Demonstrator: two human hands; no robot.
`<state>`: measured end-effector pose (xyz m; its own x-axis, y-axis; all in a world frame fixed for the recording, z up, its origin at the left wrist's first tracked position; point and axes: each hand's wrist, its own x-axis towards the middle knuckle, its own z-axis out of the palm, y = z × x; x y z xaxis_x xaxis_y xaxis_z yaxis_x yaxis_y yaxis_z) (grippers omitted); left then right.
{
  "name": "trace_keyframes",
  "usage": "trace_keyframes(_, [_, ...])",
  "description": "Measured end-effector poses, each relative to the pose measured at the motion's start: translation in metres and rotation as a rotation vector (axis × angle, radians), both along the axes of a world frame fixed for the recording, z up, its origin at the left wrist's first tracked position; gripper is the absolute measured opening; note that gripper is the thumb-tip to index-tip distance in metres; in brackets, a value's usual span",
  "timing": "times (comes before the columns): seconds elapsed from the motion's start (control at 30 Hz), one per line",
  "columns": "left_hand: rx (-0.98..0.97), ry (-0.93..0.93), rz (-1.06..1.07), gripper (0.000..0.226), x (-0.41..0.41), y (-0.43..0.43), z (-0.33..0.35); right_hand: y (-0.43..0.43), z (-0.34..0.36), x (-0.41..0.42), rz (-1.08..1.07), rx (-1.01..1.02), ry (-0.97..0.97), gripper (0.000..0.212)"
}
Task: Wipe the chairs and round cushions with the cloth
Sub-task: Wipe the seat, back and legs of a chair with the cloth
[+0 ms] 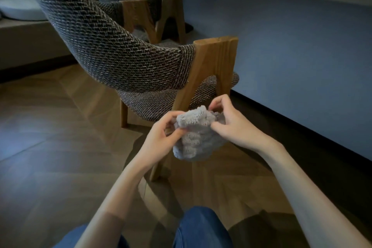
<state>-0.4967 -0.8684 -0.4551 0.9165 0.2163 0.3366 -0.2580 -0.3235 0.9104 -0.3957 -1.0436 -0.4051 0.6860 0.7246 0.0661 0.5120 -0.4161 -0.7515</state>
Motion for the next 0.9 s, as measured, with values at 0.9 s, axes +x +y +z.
trace_keyframes(0.9, [0.161,0.440,0.059,0.025,-0.008,0.015,0.010,-0.031,-0.020,0.020,-0.322,0.099,-0.223,0.016])
